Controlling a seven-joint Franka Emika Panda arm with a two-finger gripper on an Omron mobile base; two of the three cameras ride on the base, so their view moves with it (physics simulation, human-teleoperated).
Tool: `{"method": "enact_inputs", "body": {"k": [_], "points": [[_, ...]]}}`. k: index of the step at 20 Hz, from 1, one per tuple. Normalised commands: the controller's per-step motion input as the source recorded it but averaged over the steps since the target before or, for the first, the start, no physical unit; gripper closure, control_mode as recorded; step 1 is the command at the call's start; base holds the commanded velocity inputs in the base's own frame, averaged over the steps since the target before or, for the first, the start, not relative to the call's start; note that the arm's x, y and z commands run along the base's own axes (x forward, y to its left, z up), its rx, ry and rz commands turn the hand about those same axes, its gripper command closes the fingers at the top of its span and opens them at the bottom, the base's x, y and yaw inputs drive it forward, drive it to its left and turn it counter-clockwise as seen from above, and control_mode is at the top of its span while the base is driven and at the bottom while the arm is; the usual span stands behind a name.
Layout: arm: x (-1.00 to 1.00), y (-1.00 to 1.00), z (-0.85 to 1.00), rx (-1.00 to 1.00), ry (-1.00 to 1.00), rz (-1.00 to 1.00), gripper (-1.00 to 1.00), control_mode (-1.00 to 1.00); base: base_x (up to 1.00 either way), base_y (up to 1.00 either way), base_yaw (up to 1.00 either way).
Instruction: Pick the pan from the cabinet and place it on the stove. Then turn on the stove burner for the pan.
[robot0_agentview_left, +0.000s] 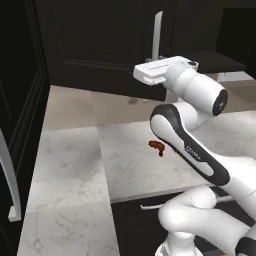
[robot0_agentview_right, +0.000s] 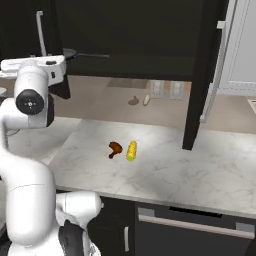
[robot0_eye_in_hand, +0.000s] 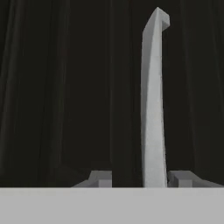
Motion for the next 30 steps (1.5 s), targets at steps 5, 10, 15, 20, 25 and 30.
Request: {"method": "enact_inputs", "body": {"k": [5,10,15,20,25,30], "points": [[-0.96,0.87,-0.1,-0.02,0.0,0.04,-1.0,-1.0,0.0,0.0,0.0],[-0.48,0.34,-0.01,0.03,0.02,0.05,-1.0,-1.0,0.0,0.0,0.0],[-0.63,0.0,0.09,0.09,0.0,0.01,-1.0,-1.0,0.0,0.0,0.0],[-0.6,-0.28,0.23,0.08,-0.01,-0.01,-1.0,-1.0,0.0,0.0,0.0],[-0.52,-0.58,0.32,0.15,0.04,-0.01,-1.0,-1.0,0.0,0.0,0.0],[-0.27,-0.53,0.41,0.15,0.3,0.0,-1.0,-1.0,0.0,0.0,0.0]]}}
